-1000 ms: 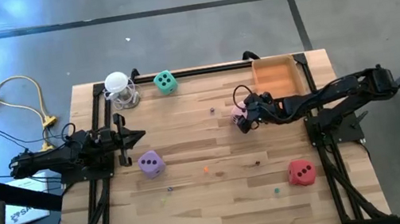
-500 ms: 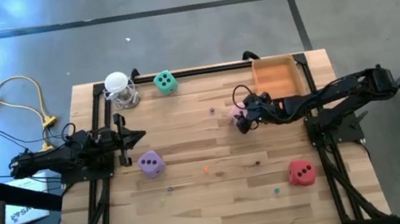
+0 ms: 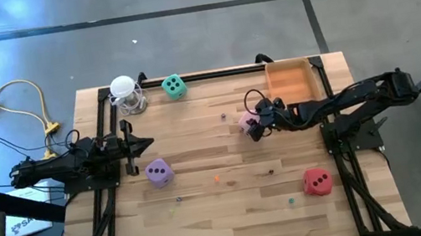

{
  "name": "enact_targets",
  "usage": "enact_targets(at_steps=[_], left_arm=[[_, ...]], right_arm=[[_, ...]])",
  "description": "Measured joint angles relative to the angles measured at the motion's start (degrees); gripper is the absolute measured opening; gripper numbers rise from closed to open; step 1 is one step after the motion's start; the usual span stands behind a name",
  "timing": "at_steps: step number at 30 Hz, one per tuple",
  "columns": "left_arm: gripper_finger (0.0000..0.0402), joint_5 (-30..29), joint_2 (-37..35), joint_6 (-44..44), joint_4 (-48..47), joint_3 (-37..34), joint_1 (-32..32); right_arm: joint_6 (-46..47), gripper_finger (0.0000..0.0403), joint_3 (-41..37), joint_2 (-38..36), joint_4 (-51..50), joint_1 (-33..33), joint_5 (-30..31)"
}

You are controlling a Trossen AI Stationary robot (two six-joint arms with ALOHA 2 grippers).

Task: Pick & Place Dice
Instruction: Put the pink large die into the orange bin

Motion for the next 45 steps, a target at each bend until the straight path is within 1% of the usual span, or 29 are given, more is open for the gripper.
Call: enact_targets(at_steps=[7,14,17,20,25,27,34,40,45], left_arm=[[0.0000,0.0,0.0,-0.9,0.0,0.0,0.0],[0.0000,0.0,0.0,-0.9,0.0,0.0,0.0],[0.0000,0.0,0.0,-0.9,0.0,0.0,0.0],[0.0000,0.0,0.0,-0.9,0.0,0.0,0.0],[0.0000,0.0,0.0,-0.9,0.0,0.0,0.0],[0.0000,0.0,0.0,-0.9,0.0,0.0,0.0],[0.0000,0.0,0.0,-0.9,0.0,0.0,0.0],[0.0000,0.0,0.0,-0.9,0.0,0.0,0.0],[0.0000,0.0,0.0,-0.9,0.0,0.0,0.0]], right_arm=[[-0.5,0.0292,0.0,0.0,0.1,0.0,-0.1],[-2.2,0.0294,0.0,0.0,0.2,-0.1,0.1],[-4.4,0.0300,0.0,0.0,0.6,-0.1,-2.1],[-4.5,0.0322,0.0,0.0,0.6,-0.1,-2.8],[-4.9,0.0382,0.0,0.0,0.4,-0.1,-2.9],[-4.8,0.0395,0.0,0.0,0.4,-0.1,-2.9],[-6.3,0.0373,0.0,0.0,0.9,-0.2,-2.3],[-9.8,0.0370,0.0,0.0,3.4,-0.2,-2.2],[-11.4,0.0370,0.0,0.0,4.7,-0.2,0.9]])
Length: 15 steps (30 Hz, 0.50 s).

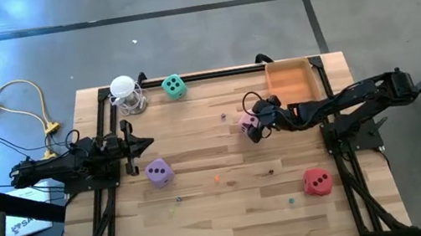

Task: Pick & Place Dice
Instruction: Put the pink large die into the orange bin

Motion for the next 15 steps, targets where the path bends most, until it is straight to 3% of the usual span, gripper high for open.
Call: enact_targets(at_steps=[15], left_arm=[[0.0000,0.0,0.0,-0.2,0.0,0.0,0.0]], right_arm=[[-0.7,0.0370,0.0,0.0,-0.2,0.1,-3.8]])
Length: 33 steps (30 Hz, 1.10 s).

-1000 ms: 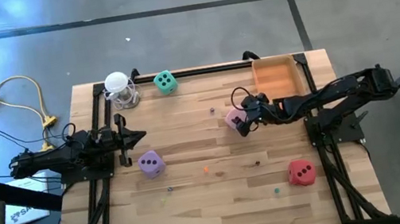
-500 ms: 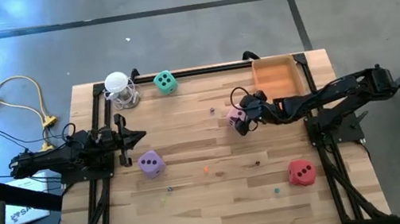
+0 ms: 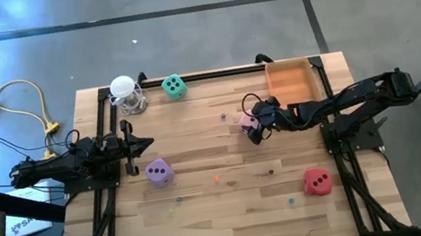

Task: Pick & Place Dice
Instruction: Put the pink large die into the orange bin

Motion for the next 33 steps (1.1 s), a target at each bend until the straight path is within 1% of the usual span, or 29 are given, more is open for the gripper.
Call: enact_targets(at_steps=[4,15,23,33], left_arm=[[0.0000,0.0,0.0,-0.3,0.0,0.0,0.0],[0.0000,0.0,0.0,-0.4,-0.2,0.0,0.0],[0.0000,0.0,0.0,-1.4,-0.2,0.0,0.0],[0.0000,0.0,0.0,-1.5,-0.2,0.0,0.0]], right_arm=[[0.1,0.0369,0.0,0.0,-1.3,-0.1,0.9],[1.4,0.0369,0.0,0.0,-2.7,-0.1,0.5],[0.9,0.0369,0.2,4.0,-0.9,-0.2,1.2],[2.3,0.0369,0.2,4.2,-0.9,-0.1,1.7]])
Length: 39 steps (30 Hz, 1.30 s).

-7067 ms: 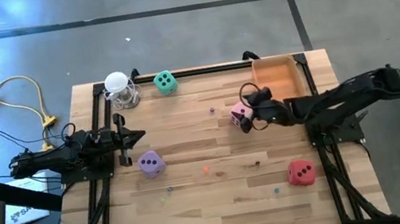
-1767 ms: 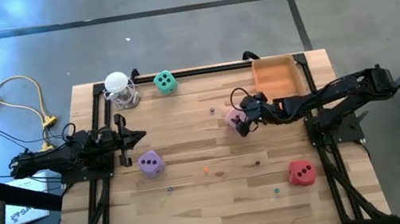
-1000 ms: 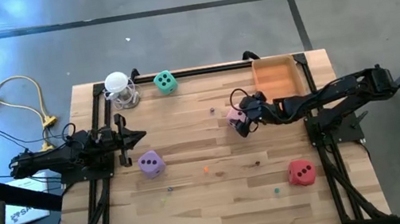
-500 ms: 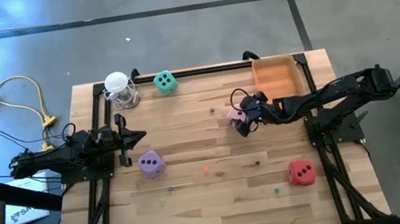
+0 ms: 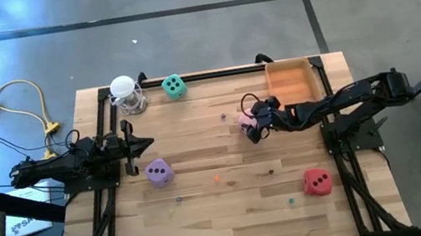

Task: Pick & Place Dice
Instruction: Put the pink large die into the orange bin

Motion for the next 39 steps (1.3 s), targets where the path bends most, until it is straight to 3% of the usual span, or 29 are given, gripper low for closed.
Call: enact_targets(at_steps=[17,24,39], left_arm=[[0.0000,0.0,0.0,0.5,0.0,0.0,0.0],[0.0000,0.0,0.0,0.4,0.0,0.0,0.0],[0.0000,0.0,0.0,0.0,-0.4,0.0,0.0]], right_arm=[[3.8,0.0369,0.0,0.0,-2.2,0.5,-0.1],[3.9,0.0369,-0.1,0.2,-2.5,2.2,4.3],[9.7,0.0369,0.0,0.1,-5.6,1.9,4.2]])
